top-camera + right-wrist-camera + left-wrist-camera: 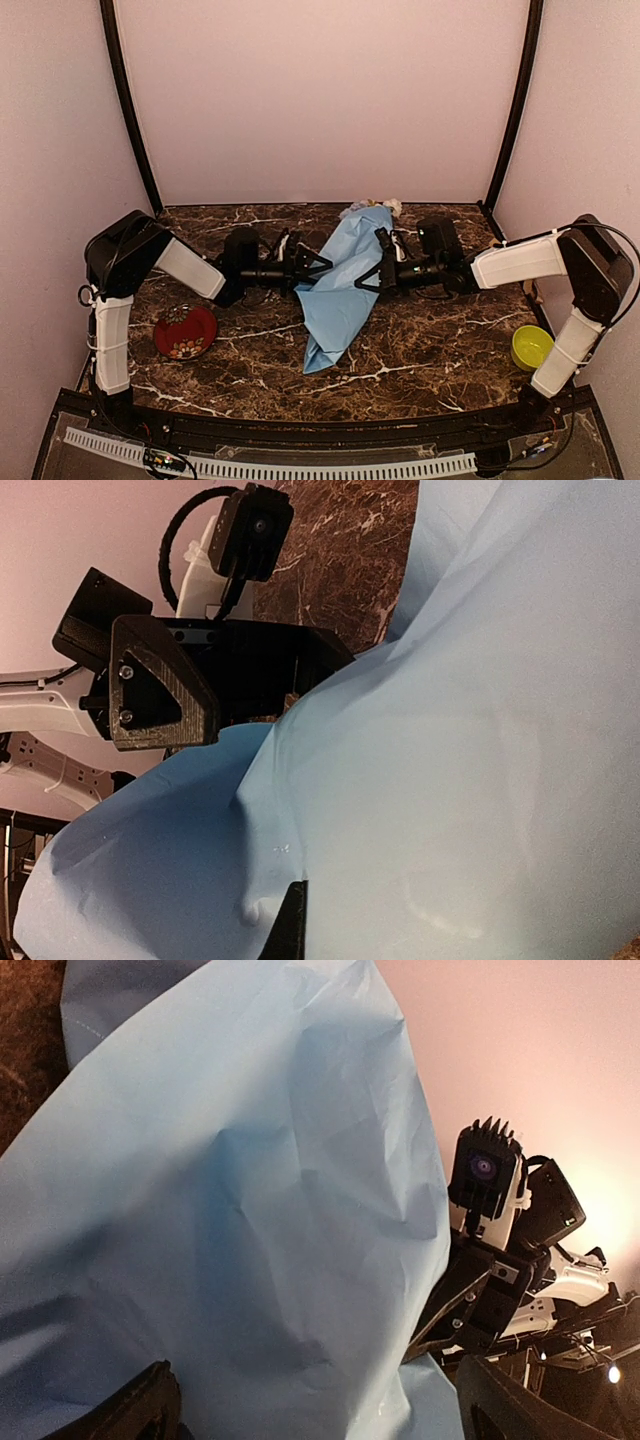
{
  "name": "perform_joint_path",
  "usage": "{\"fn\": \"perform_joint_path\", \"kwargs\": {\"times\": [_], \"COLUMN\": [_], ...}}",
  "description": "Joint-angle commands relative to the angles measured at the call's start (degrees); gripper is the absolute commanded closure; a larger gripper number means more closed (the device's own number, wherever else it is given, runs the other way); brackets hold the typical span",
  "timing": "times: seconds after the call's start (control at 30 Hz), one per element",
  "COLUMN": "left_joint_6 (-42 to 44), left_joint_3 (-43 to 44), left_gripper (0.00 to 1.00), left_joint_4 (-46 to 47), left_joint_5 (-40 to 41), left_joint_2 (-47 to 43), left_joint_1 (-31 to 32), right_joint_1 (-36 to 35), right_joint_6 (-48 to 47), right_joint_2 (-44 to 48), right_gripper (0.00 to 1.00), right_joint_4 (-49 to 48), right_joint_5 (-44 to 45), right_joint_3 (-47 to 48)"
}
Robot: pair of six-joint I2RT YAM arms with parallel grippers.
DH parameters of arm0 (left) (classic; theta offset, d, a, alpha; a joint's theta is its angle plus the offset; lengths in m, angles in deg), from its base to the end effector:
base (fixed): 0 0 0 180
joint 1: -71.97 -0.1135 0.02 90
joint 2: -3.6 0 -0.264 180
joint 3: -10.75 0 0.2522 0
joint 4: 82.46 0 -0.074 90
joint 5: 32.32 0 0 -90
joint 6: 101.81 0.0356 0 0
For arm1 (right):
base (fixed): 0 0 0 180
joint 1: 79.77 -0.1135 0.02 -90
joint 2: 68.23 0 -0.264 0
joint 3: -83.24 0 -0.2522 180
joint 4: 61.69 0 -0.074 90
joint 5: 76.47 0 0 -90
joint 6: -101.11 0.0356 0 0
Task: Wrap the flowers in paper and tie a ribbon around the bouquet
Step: Adjust the corner of the folded wrapping paper at the center of the board, then place the folded bouquet at the center of the board.
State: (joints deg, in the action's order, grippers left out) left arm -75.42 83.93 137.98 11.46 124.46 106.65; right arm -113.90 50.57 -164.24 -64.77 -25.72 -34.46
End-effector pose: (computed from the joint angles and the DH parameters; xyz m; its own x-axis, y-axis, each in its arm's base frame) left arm 0.3333 -0.2619 0.1412 -0.9263 -0.1127 -0.3594 0.3439 0.1360 -0.9291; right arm 0.2728 0.2121 0.1843 -0.8882 -0.0074 -0.4595 -0.4154 0.4407 0.7957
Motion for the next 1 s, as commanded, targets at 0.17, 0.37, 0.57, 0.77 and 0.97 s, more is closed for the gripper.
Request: {"fn": "perform_joint_path", "kwargs": {"times": [0.17, 0.37, 0.57, 0.77, 0.97], "left_joint_6": [23.77, 43.5, 52.34, 59.71, 61.29], "left_joint_3": [0.86, 6.13, 5.49, 7.19, 8.41], "left_gripper": [0.01, 0.01, 0.03, 0.02, 0.02], "left_joint_4": [-24.8, -45.3, -50.87, -53.18, -54.83], "left_joint_5": [9.62, 20.67, 25.74, 33.08, 36.55], "left_joint_2": [-9.23, -10.73, -9.51, -8.37, -6.77], "left_joint_1": [3.34, 7.67, 10.1, 15.61, 16.3], "right_joint_1": [0.54, 0.9, 3.13, 4.51, 4.66], "right_joint_6": [-1.71, -1.78, -5.53, -6.66, -8.42], "right_joint_2": [1.32, -0.44, -1.55, -2.12, -0.09], "right_gripper": [1.0, 1.0, 0.94, 0.8, 0.51], "right_joint_4": [1.29, 1.85, 7.53, 10.41, 17.38], "right_joint_5": [4.3, 5.12, 6.5, 7.69, 12.9], "right_joint_3": [1.07, -1.58, -1.42, -1.57, -1.07]}}
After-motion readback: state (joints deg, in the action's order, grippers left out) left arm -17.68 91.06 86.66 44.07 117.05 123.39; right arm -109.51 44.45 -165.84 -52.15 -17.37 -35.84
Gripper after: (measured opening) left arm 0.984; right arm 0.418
